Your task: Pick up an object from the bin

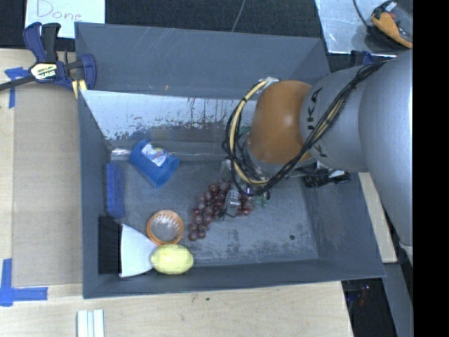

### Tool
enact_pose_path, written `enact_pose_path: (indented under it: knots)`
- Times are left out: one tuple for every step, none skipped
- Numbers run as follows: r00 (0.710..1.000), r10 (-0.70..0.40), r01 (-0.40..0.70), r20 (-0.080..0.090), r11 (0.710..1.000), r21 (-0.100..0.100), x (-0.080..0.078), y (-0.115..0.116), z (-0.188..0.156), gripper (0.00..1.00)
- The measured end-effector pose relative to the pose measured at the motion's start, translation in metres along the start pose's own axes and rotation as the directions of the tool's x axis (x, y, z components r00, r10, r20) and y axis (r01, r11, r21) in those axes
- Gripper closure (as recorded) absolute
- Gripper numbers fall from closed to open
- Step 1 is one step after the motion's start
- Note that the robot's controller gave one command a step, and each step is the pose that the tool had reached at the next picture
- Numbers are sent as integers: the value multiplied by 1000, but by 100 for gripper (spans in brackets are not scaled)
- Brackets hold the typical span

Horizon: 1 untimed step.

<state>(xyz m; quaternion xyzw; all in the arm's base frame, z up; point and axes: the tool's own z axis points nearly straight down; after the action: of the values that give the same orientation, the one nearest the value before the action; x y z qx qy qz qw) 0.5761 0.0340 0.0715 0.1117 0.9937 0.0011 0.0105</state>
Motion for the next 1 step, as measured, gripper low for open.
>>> enact_pose_path:
  knots:
    - [981, -192, 192, -15, 981, -2, -11, -7, -5, 100]
